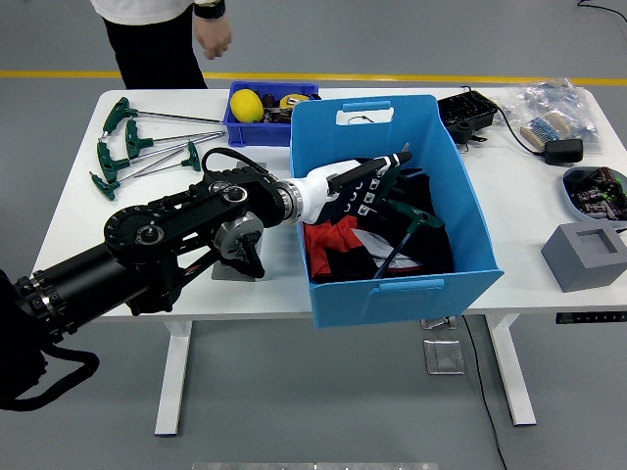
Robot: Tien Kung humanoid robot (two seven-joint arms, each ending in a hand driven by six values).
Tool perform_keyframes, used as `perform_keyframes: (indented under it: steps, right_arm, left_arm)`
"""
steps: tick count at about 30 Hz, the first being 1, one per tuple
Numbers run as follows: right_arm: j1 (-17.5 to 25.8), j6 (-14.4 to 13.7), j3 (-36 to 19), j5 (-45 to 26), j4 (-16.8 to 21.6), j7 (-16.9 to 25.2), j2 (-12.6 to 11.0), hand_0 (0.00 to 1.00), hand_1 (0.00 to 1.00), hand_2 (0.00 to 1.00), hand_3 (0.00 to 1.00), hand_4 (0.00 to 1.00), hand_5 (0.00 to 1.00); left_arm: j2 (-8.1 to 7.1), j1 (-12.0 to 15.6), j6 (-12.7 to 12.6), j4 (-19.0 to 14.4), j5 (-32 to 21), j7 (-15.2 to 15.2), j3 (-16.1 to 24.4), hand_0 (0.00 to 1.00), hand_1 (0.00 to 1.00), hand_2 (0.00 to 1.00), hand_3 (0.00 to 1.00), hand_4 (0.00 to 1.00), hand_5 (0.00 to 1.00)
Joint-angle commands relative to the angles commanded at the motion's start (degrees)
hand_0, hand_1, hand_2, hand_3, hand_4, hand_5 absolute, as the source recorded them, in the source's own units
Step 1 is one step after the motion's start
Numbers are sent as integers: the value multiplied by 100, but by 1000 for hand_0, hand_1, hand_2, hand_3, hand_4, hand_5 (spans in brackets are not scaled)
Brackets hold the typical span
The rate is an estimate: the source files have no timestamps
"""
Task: Lift tool from toolbox,place it in box,lift tool from toolbox,place it in box
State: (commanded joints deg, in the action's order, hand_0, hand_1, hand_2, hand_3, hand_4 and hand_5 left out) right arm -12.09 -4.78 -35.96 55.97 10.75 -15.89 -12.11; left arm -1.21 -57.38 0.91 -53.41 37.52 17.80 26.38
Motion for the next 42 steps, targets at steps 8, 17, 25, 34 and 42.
perform_keyframes:
  steps: [8, 17, 25, 34, 42]
  right_arm:
    - [-41, 14, -190, 260, -4, -45, 4, 659, 670, 721, 557, 802, 637]
    - [-41, 26, -146, 237, 1, -42, -2, 658, 670, 720, 557, 802, 636]
    - [-33, 7, -115, 168, -3, -28, -5, 659, 669, 720, 557, 803, 635]
    - [27, 2, -102, 100, -12, -14, -6, 660, 668, 720, 557, 803, 635]
    - [84, -7, -76, 17, -23, 6, -1, 659, 668, 719, 557, 803, 636]
  left_arm:
    - [86, -35, -146, 102, 1937, 61, -97, 473, 660, 791, 870, 809, 998]
    - [115, 51, 82, -64, 4059, 245, -96, 411, 633, 788, 928, 811, 998]
    - [65, 145, -238, -231, 6070, 219, -14, 448, 663, 881, 925, 816, 998]
    - [-122, 682, -1669, -569, 8042, -1037, 466, 797, 799, 970, 746, 753, 799]
    - [-295, 1638, -1898, -1043, 7104, -2201, 1479, 854, 824, 955, 693, 736, 625]
